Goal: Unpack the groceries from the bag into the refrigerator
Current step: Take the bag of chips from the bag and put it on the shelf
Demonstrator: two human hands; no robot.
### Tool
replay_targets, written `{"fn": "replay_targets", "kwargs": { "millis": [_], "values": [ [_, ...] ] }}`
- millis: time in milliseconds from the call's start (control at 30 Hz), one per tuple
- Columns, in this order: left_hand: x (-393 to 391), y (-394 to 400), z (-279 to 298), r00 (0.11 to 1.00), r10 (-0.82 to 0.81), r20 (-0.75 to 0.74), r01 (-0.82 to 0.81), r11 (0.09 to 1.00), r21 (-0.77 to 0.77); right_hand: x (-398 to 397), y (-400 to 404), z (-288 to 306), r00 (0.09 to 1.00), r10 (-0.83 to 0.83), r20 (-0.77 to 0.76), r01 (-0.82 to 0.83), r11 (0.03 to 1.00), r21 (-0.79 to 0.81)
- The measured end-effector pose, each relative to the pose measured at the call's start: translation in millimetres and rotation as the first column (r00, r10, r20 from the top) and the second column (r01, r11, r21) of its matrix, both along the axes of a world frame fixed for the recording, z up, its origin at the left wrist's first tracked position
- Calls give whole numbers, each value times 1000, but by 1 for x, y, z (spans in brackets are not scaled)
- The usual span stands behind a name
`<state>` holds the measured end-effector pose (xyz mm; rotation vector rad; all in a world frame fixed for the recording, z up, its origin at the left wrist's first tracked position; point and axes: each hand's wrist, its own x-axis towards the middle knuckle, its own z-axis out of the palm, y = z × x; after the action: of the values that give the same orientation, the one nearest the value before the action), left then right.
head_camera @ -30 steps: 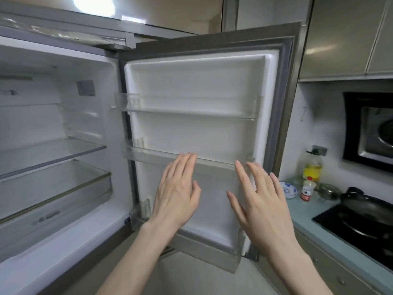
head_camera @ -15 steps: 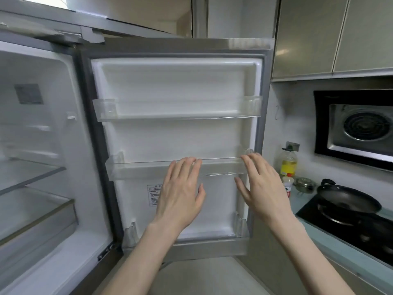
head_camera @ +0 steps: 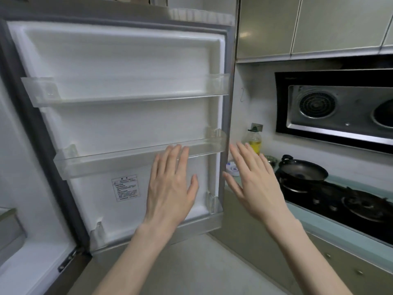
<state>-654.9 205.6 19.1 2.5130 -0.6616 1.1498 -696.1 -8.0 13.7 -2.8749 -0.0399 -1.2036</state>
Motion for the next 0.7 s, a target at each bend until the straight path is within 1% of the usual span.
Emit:
{"fn": "replay_targets", "kwargs": {
  "millis": [167,333,433,500,700],
  "values": [
    [-23,-48,-19,985,-166,-41,165,986,-30,-75,-40,-17,994,-112,-7,112,992,50],
    [-69,-127,-38,938,-327,-111,323,945,-51,-167,-102,-32,950,-310,-24,311,945,105],
    [-104,-182,-51,886,-439,-153,442,897,-15,-227,-140,-42,889,-455,-48,458,883,101],
    [-132,-220,-58,841,-514,-172,521,853,-2,-268,-164,-49,832,-552,-62,555,825,105],
    [-225,-328,-78,664,-718,-209,737,675,23,-400,-227,-75,639,-763,-100,768,627,127]
  ]
}}
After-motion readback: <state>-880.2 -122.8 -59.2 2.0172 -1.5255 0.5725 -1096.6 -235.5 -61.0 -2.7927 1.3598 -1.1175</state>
